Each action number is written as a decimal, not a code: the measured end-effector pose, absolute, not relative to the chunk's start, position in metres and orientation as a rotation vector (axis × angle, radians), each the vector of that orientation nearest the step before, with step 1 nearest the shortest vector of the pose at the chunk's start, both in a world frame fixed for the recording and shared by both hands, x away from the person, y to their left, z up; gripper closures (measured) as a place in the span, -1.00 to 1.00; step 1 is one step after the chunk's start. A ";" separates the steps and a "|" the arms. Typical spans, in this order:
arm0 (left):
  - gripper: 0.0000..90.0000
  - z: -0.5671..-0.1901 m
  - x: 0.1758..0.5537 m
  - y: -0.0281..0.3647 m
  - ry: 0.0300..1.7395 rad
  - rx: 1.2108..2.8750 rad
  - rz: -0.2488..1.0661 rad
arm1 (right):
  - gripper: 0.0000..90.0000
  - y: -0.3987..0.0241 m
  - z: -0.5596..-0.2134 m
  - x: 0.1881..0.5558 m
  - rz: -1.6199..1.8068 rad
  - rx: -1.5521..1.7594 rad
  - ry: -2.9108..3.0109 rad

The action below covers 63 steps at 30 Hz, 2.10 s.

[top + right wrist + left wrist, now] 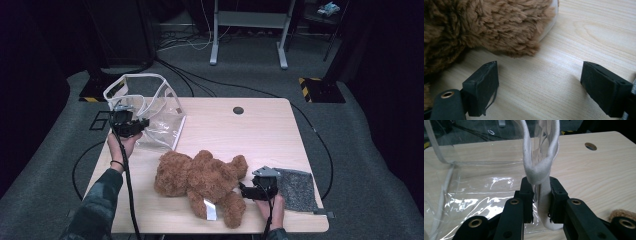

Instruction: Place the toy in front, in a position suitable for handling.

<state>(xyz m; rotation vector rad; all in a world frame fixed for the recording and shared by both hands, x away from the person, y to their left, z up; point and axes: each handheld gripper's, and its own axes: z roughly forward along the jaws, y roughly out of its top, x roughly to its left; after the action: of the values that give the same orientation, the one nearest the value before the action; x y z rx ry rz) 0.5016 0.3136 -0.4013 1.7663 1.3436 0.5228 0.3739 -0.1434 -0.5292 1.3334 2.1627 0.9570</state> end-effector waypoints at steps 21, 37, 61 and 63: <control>0.67 -0.406 0.532 0.305 1.447 1.753 0.628 | -0.68 -0.143 -0.529 0.374 0.950 1.338 2.150; 0.67 -0.398 0.561 0.294 1.510 1.748 0.694 | -0.68 -0.143 -0.529 0.374 0.947 1.344 2.149; -0.38 -0.395 0.561 0.285 1.542 1.818 0.572 | -0.70 -0.143 -0.529 0.374 0.942 1.342 2.147; -0.58 -0.395 0.553 0.289 1.520 1.821 0.552 | -0.70 -0.143 -0.529 0.374 0.941 1.345 2.146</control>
<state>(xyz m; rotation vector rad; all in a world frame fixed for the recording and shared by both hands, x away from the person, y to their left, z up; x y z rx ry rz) 0.5530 0.2893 -0.3951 1.8208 1.5199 0.5517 0.3741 -0.1429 -0.5293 1.3448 2.1458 0.9406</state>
